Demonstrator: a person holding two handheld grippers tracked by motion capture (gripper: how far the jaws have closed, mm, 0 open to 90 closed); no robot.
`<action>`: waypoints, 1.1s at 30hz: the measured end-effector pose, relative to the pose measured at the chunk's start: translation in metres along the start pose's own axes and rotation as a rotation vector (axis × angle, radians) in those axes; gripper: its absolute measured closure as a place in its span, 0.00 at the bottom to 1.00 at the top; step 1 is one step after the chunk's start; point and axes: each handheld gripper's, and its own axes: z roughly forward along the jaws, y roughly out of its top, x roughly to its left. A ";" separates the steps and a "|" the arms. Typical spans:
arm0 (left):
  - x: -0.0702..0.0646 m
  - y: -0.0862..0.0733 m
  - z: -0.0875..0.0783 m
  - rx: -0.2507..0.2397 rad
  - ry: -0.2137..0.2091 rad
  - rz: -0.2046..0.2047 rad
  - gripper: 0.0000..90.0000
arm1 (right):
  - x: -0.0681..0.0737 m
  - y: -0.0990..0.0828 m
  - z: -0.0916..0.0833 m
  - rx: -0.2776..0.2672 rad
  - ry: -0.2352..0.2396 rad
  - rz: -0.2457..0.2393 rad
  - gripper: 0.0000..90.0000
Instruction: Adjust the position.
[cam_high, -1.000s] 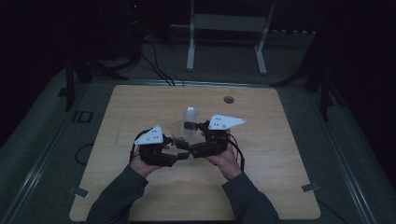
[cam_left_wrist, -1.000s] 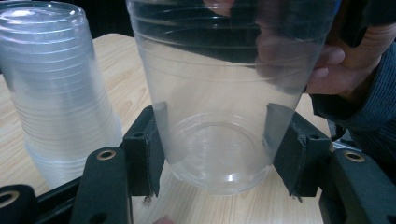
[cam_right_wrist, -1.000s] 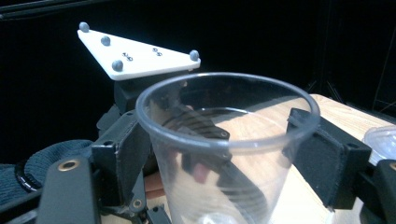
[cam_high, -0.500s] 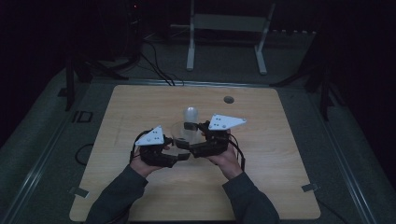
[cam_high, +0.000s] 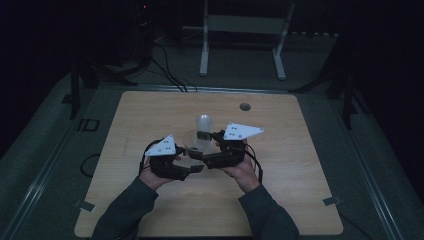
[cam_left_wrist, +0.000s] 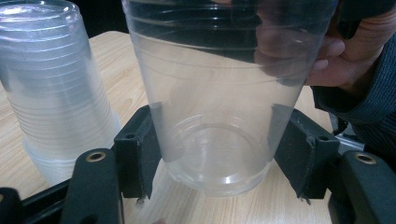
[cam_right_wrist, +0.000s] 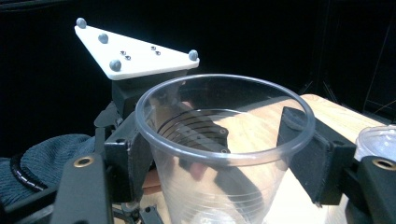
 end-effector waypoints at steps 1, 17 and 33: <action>0.000 0.000 0.000 -0.002 0.002 0.000 0.38 | 0.000 0.000 0.000 0.001 0.000 0.000 0.32; 0.005 0.001 -0.013 -0.038 0.041 -0.004 0.33 | -0.006 -0.002 -0.013 -0.008 -0.053 0.006 0.32; 0.007 0.001 -0.019 -0.055 0.051 -0.014 0.33 | -0.010 -0.004 -0.028 -0.023 -0.104 -0.002 0.33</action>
